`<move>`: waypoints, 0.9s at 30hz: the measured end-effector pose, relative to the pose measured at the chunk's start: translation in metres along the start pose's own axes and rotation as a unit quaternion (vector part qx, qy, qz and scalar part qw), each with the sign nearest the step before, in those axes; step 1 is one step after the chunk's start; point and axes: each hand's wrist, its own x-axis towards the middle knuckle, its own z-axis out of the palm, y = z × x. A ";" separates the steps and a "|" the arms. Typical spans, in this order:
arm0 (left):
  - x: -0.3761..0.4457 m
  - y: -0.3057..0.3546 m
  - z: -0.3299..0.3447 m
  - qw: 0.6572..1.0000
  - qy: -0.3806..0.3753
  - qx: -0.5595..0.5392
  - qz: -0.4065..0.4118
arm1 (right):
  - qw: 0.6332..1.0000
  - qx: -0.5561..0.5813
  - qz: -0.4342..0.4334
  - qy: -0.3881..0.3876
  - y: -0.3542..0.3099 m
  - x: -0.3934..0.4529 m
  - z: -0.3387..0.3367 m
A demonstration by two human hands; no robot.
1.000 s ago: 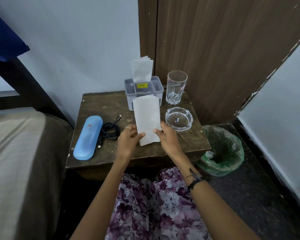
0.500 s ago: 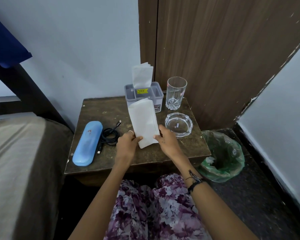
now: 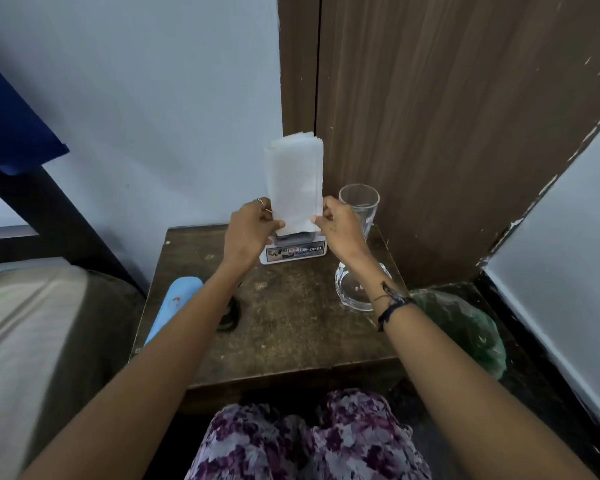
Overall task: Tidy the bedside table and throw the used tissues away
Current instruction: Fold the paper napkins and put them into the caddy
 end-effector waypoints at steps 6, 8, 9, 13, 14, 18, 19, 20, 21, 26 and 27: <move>0.031 -0.007 0.006 0.999 0.031 0.018 -0.036 | 0.996 0.065 0.052 0.029 0.008 0.033 0.008; 0.037 -0.010 0.010 0.998 0.040 0.023 -0.044 | 0.994 0.079 0.071 0.036 0.012 0.040 0.009; 0.039 -0.012 0.012 0.998 0.045 0.026 -0.045 | 0.993 0.076 0.079 0.038 0.013 0.043 0.010; 0.044 -0.018 0.018 0.996 0.050 0.058 -0.039 | 0.994 0.045 0.093 0.042 0.022 0.051 0.014; 0.045 -0.020 0.018 0.996 0.049 0.066 -0.036 | 0.994 0.039 0.090 0.040 0.025 0.051 0.014; 0.043 -0.025 0.017 0.994 0.046 0.103 -0.009 | 0.996 0.011 0.079 0.034 0.029 0.051 0.019; 0.042 -0.026 0.017 0.993 0.043 0.111 -0.002 | 0.997 -0.002 0.075 0.037 0.029 0.050 0.019; 0.041 -0.026 0.018 0.992 0.040 0.120 0.004 | 0.997 -0.014 0.070 0.038 0.029 0.049 0.020; 0.040 -0.027 0.018 0.991 0.036 0.132 0.009 | 0.997 -0.028 0.062 0.037 0.029 0.049 0.020; 0.040 -0.026 0.017 0.986 0.021 0.165 0.014 | 0.993 -0.114 0.013 0.011 0.024 0.047 0.020; 0.040 -0.024 0.017 0.986 0.022 0.162 0.016 | 0.992 -0.122 0.013 0.006 0.025 0.047 0.018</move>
